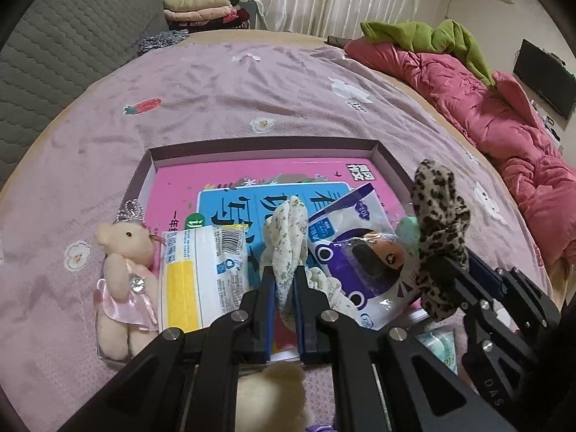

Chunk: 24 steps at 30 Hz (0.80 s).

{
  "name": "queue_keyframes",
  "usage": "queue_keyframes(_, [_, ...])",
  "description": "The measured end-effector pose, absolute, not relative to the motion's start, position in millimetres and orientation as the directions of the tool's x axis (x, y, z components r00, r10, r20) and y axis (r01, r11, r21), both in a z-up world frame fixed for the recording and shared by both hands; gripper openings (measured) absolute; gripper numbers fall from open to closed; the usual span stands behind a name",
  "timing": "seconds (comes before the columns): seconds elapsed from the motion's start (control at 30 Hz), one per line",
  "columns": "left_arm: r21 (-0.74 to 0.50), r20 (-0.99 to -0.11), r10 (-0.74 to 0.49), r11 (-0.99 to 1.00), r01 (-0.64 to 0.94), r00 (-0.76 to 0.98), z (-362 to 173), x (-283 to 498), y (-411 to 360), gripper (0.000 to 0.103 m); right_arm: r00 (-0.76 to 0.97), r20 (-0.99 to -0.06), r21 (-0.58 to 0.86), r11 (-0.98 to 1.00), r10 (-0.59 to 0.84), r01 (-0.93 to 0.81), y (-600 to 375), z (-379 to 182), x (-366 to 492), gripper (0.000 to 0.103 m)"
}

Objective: Organize soft objects
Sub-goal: 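Lower the leopard scrunchie into the box and open right while left releases the cream scrunchie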

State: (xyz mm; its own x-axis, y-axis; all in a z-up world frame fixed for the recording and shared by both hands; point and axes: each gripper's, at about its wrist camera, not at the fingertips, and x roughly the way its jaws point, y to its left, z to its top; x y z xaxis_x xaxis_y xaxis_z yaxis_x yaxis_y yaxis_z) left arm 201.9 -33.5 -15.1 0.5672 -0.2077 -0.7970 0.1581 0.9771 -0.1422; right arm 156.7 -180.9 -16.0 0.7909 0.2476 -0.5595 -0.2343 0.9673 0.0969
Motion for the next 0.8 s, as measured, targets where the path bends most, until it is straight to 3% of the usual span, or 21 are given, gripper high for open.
queue_keyframes(0.6, [-0.164,-0.787,-0.233,0.971,0.171,0.571,-10.0,197.1,-34.4,0.011,0.778,-0.583,0.072,0.968,0.235,-0.239,-176.1,-20.4,157.4,0.031])
queue_keyframes(0.8, [-0.171,-0.782,-0.236,0.971,0.165,0.577,-8.1,195.9,-33.4,0.011,0.792,-0.567,0.065,0.970,0.228,-0.233,-176.4,-17.0,152.7,0.047])
